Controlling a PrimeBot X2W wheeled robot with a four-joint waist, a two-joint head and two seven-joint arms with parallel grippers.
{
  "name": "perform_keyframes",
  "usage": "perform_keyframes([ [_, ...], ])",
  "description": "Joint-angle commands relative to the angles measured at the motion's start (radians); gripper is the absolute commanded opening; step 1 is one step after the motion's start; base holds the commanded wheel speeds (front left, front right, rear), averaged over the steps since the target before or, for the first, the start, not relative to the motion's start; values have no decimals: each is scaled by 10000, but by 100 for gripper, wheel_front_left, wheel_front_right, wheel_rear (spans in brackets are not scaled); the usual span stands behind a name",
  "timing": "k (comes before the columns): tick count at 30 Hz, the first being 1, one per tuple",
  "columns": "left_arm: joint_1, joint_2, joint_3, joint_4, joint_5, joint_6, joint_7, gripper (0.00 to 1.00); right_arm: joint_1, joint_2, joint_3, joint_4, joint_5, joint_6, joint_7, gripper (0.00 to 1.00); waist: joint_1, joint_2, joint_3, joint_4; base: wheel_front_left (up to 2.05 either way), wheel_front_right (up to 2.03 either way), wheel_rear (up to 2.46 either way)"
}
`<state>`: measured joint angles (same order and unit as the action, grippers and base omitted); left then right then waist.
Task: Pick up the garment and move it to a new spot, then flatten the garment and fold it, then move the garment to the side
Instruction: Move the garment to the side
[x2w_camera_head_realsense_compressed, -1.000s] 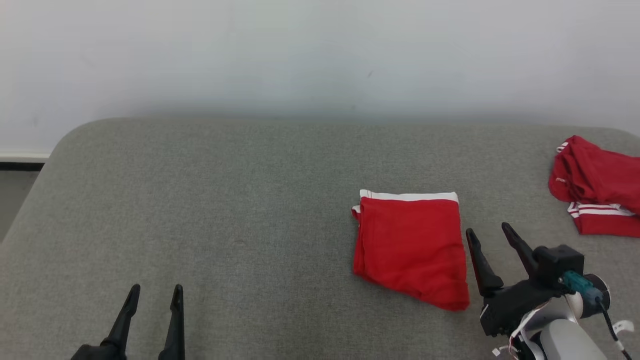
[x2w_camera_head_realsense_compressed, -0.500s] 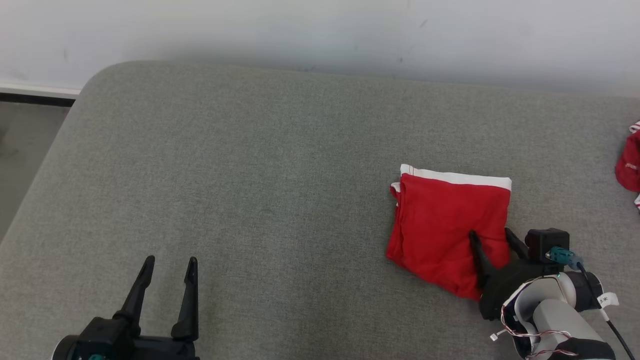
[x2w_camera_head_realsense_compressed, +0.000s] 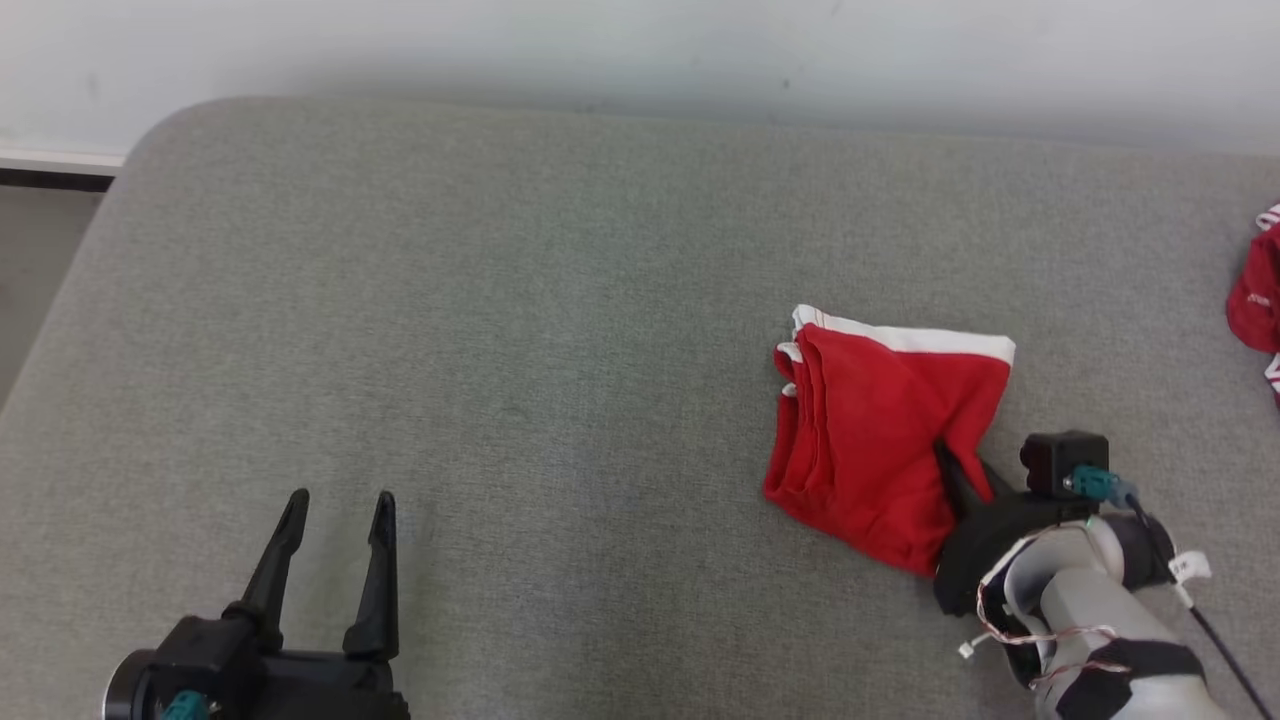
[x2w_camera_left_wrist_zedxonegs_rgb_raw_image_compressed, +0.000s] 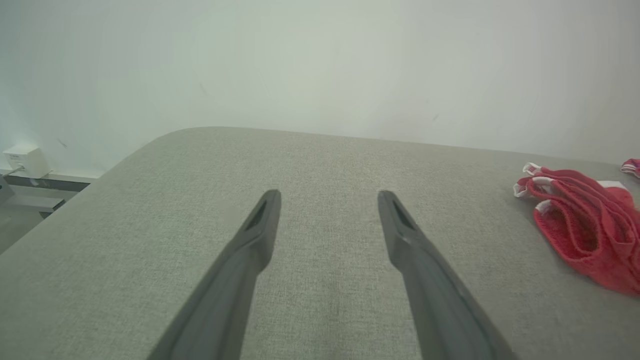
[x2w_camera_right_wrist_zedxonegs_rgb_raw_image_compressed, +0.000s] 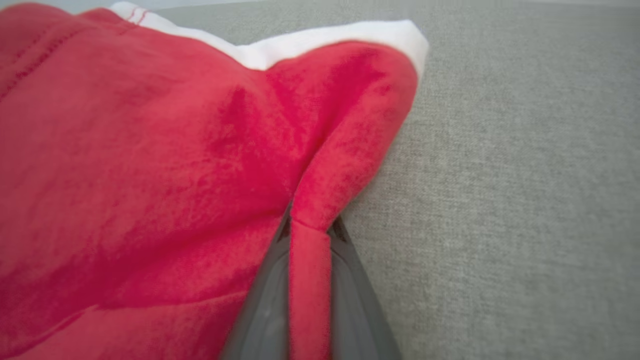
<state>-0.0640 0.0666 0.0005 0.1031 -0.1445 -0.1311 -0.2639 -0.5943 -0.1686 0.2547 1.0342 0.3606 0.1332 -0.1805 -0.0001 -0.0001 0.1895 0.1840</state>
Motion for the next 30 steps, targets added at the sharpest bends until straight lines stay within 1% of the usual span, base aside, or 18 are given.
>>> perform_keyframes([
  [1, -185, -40, -16, -54, -76, 16, 1, 100, 97, -215, 113, 244, -27, -47, 118, 0, 1, 1, 219, -173, 0, 0, 0],
  [6, -584, -9, -223, -235, -111, 16, 1, 100, -1020, -1078, 1257, -377, -343, -47, 288, 0, 1, 1, 1003, -575, 0, 0, 0],
  [10, -1068, 82, -346, -478, -174, 16, 1, 100, -2165, -2054, 2315, -1227, -324, -38, 719, 0, 1, 1, 1896, -1032, 0, 0, 0],
  [13, -1426, 211, -473, -626, -207, 16, 2, 100, -2865, -2887, 3011, -2007, 23, -38, 1143, 0, 1, 1, 2527, -1370, 0, 0, 0],
  [15, -1611, 296, -481, -761, -230, 16, -1, 100, -3389, -3575, 3359, -2685, 298, -38, 1412, 0, 1, 1, 2921, -1601, 0, 0, 0],
  [16, -1697, 396, -312, -975, -237, 17, 1, 100, -3838, -4210, 3701, -3361, 528, -38, 1744, 0, 1, 1, 3313, -1928, 0, 0, 0],
  [20, -1539, 502, -17, -1550, -101, 16, -1, 100, -4528, -5249, 3835, -4349, 1099, -38, 2250, 0, 1, 1, 3941, -2542, 0, 0, 0],
  [23, -1384, 647, 82, -1926, 7, 16, 1, 100, -4868, -5958, 3801, -4863, 1278, -38, 2555, 0, 1, 1, 4253, -2847, 0, 0, 0],
  [28, -1368, 946, 165, -2509, 109, 17, 1, 100, -5228, -6867, 3456, -5085, 1507, -38, 2815, 0, 1, 1, 4672, -3245, 0, 0, 0],
  [30, -1383, 1067, 125, -2723, 166, 17, 1, 100, -5400, -7084, 3331, -5007, 1504, -38, 2932, 0, 1, 1, 4797, -3355, 0, 0, 0],
])
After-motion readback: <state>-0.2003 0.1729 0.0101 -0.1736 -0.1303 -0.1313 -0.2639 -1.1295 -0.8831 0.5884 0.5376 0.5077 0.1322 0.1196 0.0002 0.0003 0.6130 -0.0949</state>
